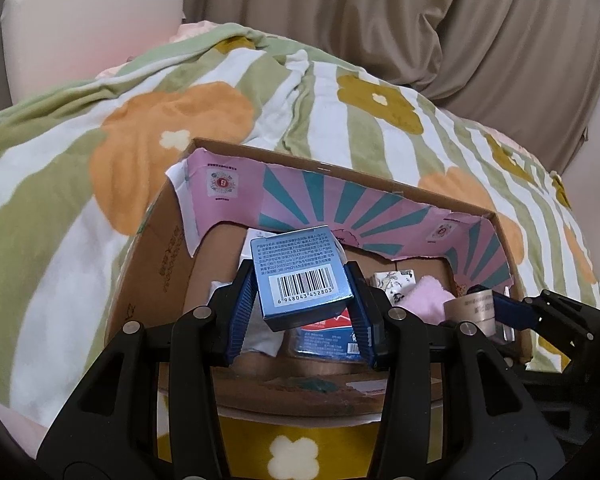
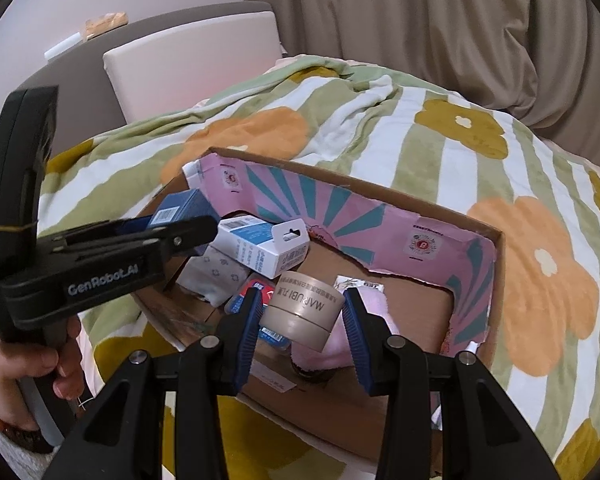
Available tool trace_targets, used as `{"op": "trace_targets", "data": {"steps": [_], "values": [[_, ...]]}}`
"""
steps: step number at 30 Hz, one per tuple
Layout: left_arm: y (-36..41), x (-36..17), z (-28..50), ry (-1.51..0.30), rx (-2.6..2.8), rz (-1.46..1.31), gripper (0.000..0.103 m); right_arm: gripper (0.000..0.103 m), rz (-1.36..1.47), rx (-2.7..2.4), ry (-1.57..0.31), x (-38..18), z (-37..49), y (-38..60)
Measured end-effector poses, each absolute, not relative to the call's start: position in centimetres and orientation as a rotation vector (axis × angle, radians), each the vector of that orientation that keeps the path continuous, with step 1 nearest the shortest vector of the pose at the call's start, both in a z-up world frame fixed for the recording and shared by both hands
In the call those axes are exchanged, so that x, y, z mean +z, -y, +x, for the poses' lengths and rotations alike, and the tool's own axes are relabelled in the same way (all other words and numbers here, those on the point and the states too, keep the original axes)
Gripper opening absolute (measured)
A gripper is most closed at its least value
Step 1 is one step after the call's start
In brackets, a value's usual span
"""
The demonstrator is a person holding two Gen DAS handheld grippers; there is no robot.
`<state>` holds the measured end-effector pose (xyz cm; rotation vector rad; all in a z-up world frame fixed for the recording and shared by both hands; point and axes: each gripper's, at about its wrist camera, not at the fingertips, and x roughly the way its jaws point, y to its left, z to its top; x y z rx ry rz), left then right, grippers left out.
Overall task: Organize objects
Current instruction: 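Open both tools in the box and pull them back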
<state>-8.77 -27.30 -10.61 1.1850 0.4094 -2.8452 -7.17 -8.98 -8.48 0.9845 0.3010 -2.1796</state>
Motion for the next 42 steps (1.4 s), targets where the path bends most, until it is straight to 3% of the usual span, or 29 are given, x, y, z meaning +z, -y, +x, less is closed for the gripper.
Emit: {"op": "trace_targets", "data": {"steps": [3, 4, 5, 6, 7, 11, 12, 13, 30, 42], "values": [[27.3, -10.4, -8.9, -0.44, -2.852, 1.182, 0.042, 0.038, 0.969, -2.166, -0.325, -8.6, -6.8, 9.5], [27.4, -10.2, -9.0, -0.457, -2.852, 1.178, 0.052, 0.041, 0.966, -2.161, -0.348, -8.8, -6.7, 9.8], [27.4, -10.0, -9.0, -0.463, -2.845, 1.167, 0.079, 0.045, 0.964, -2.159, -0.367, -8.9, -6.6, 10.0], [27.5, -9.8, -9.0, -0.455, -2.837, 1.148, 0.094, 0.061, 0.963, -2.159, -0.381, -9.1, -6.5, 10.0], [27.5, -9.4, -8.7, -0.441, -2.834, 1.098, 0.103, 0.079, 0.961, -2.159, -0.388, -9.2, -6.5, 10.1], [27.5, -9.0, -8.8, -0.442, -2.832, 1.094, 0.103, 0.09, 0.94, -2.175, -0.395, -9.5, -6.2, 9.7], [27.5, -9.1, -8.9, -0.436, -2.828, 1.099, 0.103, 0.099, 0.941, -2.176, -0.402, -9.6, -6.2, 9.7], [27.5, -9.1, -8.9, -0.432, -2.824, 1.1, 0.103, 0.102, 0.937, -2.183, -0.41, -9.7, -6.2, 9.6], [26.2, -7.2, -7.7, -0.434, -2.857, 1.038, 0.103, 0.102, 0.932, -2.213, -0.377, -8.6, -6.4, 8.2], [20.1, -1.5, -6.5, -0.296, -2.978, 0.954, 0.103, 0.102, 0.895, -2.343, -0.252, -2.9, -5.9, 2.4]]}}
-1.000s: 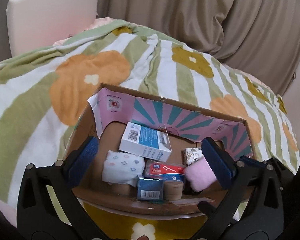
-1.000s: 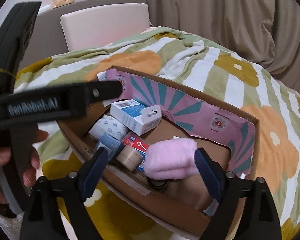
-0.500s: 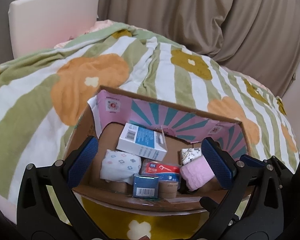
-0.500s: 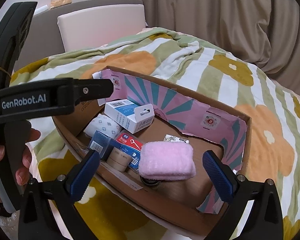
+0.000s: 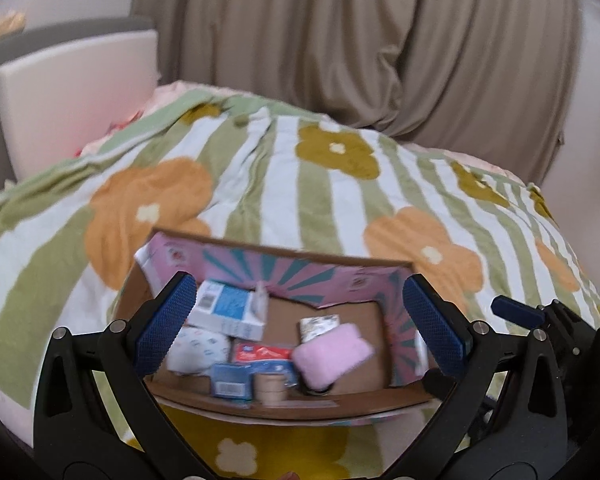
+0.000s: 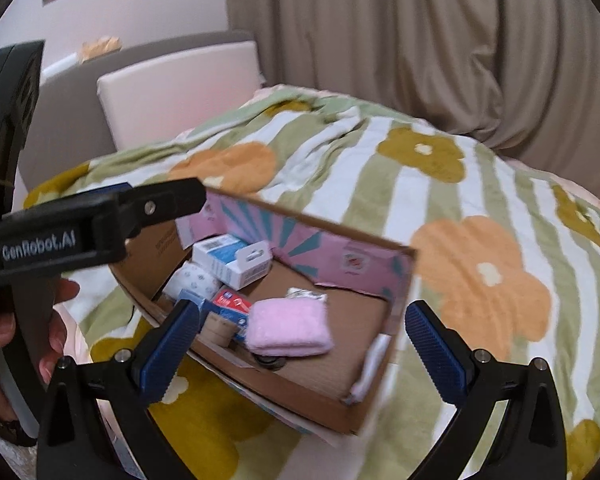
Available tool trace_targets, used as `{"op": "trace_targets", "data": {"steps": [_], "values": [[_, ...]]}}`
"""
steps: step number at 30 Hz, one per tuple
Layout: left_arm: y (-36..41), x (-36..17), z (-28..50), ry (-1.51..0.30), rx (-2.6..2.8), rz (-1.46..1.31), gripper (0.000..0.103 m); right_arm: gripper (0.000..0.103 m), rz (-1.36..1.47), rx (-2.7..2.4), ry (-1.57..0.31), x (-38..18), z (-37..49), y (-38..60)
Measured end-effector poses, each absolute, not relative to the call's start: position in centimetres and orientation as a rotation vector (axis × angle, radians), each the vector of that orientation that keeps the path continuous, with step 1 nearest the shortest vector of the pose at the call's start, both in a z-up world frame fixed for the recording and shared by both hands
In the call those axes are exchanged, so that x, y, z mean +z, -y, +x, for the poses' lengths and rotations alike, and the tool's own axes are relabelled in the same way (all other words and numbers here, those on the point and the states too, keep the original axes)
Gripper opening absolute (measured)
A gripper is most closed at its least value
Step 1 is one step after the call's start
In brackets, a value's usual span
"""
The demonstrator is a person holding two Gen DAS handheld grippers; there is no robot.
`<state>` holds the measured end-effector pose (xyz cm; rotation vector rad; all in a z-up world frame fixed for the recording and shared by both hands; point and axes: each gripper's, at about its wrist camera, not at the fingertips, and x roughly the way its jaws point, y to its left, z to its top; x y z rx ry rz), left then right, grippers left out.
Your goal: Organize objects
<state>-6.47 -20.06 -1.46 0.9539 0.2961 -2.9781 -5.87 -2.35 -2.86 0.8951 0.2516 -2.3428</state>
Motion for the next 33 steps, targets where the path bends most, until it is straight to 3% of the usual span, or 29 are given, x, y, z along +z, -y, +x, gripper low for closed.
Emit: {"op": "trace_targets", "data": {"steps": [15, 25, 33], "values": [[8.5, 2.2, -5.7, -0.196, -3.112, 0.937, 0.103, 0.102, 0.916, -2.654, -0.095, 3.0, -6.1, -11.3], [3.0, 1.0, -3.7, -0.077, -3.099, 0.922, 0.103, 0.102, 0.897, -2.754, -0.123, 3.0, -5.3, -17.0], [2.0, -0.3, -3.2, -0.119, -3.092, 0.946, 0.103, 0.102, 0.888, -2.8, -0.122, 2.5, -4.9, -19.3]]}}
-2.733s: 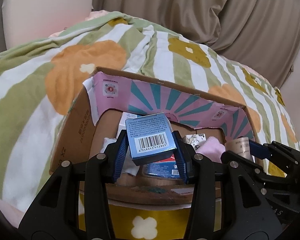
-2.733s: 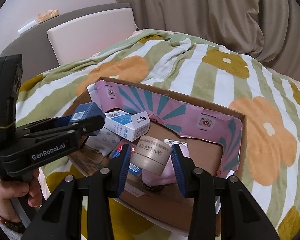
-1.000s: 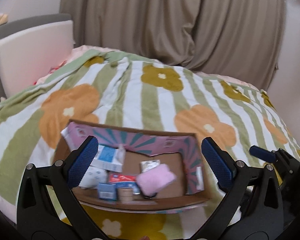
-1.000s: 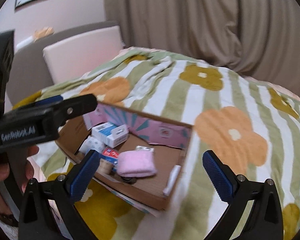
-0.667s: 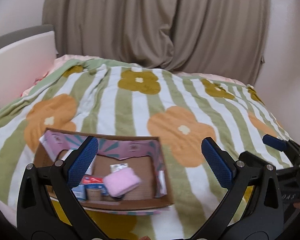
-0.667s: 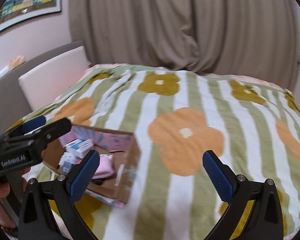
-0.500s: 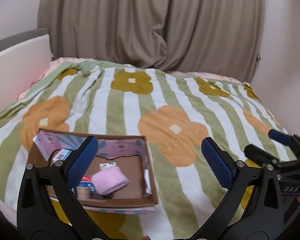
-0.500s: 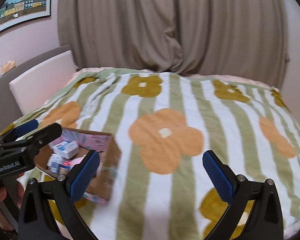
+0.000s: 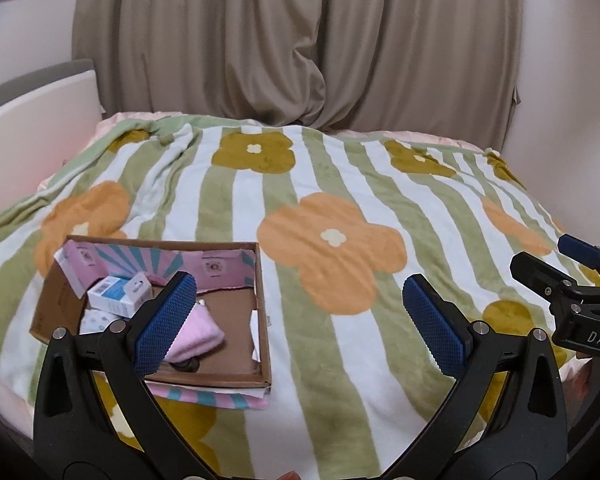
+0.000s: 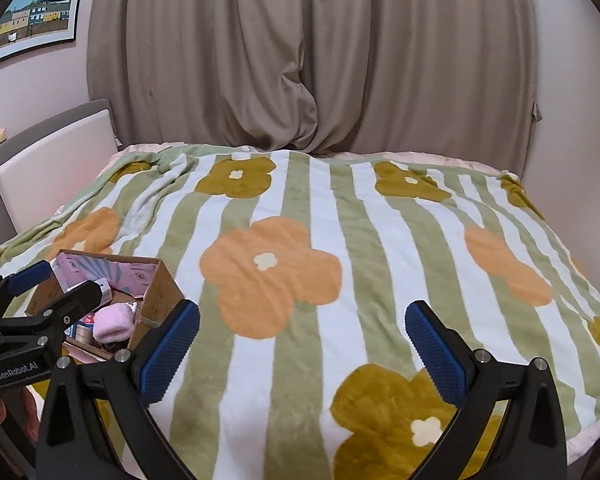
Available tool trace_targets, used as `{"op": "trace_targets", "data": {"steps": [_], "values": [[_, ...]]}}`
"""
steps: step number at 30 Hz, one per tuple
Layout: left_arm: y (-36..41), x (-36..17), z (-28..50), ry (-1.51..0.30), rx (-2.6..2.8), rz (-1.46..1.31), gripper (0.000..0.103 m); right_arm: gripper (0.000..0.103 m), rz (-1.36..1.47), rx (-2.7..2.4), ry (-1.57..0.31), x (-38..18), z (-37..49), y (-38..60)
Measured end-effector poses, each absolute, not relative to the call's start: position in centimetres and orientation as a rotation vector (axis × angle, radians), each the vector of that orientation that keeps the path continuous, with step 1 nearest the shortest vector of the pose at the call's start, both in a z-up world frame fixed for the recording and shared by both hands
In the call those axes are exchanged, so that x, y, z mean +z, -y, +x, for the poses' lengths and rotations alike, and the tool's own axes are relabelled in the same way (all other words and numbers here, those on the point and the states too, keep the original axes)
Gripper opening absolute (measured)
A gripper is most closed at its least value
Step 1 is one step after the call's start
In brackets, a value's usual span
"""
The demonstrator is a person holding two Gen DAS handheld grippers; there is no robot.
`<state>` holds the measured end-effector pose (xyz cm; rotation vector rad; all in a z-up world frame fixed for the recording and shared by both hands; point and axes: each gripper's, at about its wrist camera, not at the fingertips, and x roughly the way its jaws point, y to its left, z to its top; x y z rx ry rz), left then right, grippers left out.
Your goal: Organize objects
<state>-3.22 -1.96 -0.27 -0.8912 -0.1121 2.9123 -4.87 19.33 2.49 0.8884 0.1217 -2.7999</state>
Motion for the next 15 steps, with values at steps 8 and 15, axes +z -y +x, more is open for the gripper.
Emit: {"op": "trace_targets", "data": {"steps": [8, 15], "values": [[1.88, -0.36, -3.14, 0.108, 2.924, -0.897, 0.103, 0.102, 0.889, -2.799, -0.124, 2.28, -4.86, -20.0], [1.66, -0.32, -3.24, 0.082, 2.936, -0.897, 0.103, 0.102, 0.89, -2.794, -0.117, 2.25, -4.91, -19.99]]}}
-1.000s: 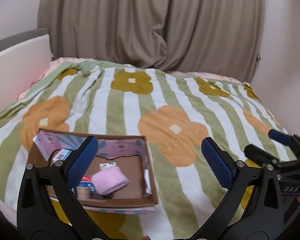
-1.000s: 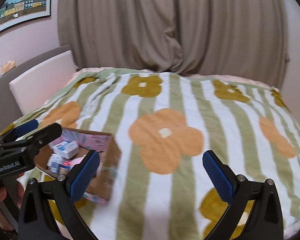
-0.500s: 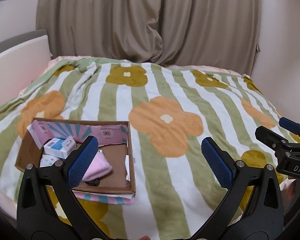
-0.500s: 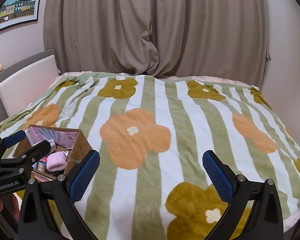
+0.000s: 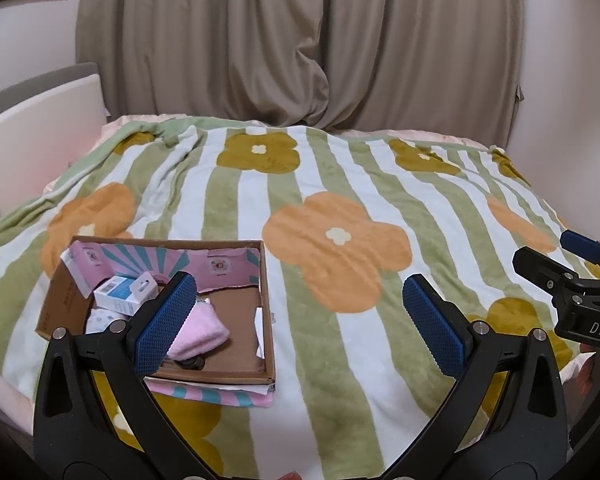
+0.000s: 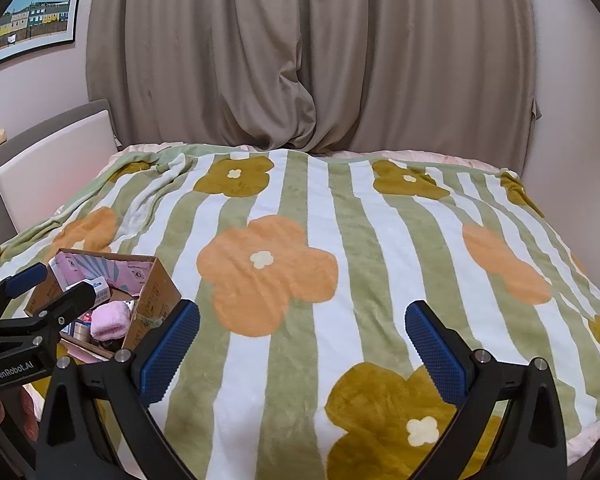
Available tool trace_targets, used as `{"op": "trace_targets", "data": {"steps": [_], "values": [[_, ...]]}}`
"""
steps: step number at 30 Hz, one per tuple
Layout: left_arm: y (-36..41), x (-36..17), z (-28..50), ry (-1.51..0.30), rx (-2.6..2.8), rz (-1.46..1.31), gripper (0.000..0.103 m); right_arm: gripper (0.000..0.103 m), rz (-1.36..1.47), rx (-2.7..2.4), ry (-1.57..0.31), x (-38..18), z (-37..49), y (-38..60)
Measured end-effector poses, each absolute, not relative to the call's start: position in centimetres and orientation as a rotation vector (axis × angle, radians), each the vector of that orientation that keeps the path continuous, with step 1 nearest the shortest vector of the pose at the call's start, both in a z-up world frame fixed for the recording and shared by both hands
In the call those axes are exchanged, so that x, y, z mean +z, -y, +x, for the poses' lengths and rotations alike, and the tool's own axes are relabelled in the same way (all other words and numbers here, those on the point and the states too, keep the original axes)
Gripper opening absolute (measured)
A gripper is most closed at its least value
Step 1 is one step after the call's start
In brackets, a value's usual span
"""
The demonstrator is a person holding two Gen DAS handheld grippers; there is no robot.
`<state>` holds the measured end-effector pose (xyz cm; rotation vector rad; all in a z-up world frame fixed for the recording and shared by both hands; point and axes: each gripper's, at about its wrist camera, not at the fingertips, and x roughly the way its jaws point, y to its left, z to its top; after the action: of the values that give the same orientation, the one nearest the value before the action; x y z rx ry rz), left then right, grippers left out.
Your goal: Organize objects
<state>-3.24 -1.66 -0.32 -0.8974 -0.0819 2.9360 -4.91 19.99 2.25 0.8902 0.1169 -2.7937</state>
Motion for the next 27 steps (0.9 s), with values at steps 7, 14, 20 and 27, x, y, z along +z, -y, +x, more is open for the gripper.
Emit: {"op": "trace_targets", "data": {"steps": [7, 14, 20, 27], "values": [[1.57, -0.42, -3.26, 0.086, 2.928, -0.91, 0.103, 0.102, 0.892, -2.793, -0.12, 2.23, -4.97, -19.98], [1.62, -0.36, -3.14, 0.089, 2.927, -0.9, 0.103, 0.102, 0.899, -2.802, -0.115, 2.48, -5.23, -20.09], [1.54, -0.29, -2.79, 0.071, 2.946, -0.886, 0.103, 0.102, 0.898, -2.807, -0.119, 2.44, -5.19, -20.18], [1.17, 0.09, -2.32, 0.048, 2.954, -0.866, 0.103, 0.102, 0.899, -2.8, -0.117, 2.45, -5.18, -20.24]]}}
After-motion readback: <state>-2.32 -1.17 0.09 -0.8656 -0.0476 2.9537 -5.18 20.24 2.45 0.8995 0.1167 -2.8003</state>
